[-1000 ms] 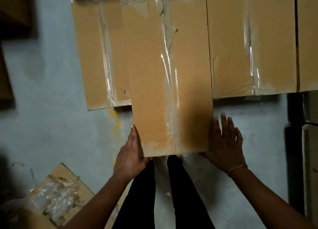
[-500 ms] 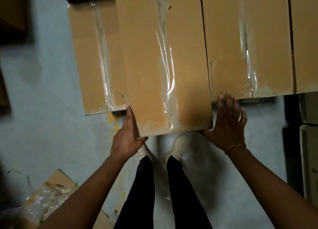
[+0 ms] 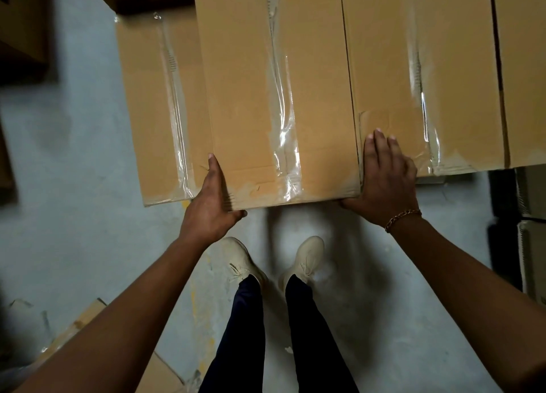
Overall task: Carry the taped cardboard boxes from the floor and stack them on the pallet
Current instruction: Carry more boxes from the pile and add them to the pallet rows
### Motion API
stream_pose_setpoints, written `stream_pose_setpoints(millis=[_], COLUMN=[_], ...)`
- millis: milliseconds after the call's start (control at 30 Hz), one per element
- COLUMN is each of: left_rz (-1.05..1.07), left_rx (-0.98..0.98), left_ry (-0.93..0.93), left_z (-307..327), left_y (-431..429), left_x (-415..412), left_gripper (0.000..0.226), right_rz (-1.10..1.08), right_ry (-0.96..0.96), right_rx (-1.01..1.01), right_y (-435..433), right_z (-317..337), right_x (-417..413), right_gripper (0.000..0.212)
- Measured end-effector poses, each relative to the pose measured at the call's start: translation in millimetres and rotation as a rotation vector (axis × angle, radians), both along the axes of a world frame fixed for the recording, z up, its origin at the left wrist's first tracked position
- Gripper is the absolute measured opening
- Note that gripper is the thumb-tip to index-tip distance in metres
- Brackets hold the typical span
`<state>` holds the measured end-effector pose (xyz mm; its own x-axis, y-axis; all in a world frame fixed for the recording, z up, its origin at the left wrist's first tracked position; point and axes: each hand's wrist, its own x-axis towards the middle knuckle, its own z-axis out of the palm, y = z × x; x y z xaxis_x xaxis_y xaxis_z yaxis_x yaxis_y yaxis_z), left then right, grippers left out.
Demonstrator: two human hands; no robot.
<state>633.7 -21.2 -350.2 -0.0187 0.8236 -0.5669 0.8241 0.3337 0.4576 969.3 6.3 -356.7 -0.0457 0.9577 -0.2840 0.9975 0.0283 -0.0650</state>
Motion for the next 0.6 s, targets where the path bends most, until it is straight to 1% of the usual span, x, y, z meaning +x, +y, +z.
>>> stream_pose_setpoints(millis=[400,600], left_rz=[0.009,0.015], left_rx=[0.022,0.028], left_ry=[-0.015,-0.020], left_z=[-1.0,-3.8], left_y=[14.2,20.8], left_x=[0.7,-0.7], left_gripper=[0.136,0.137], right_rz=[-0.051,-0.072], right_ry=[0.048,0.046], right_rx=[0.068,0.074], right_y=[7.4,12.8], right_z=[-2.4,-0.7], right_x=[-1.8,-3.7], right_gripper=[0.118,0.117])
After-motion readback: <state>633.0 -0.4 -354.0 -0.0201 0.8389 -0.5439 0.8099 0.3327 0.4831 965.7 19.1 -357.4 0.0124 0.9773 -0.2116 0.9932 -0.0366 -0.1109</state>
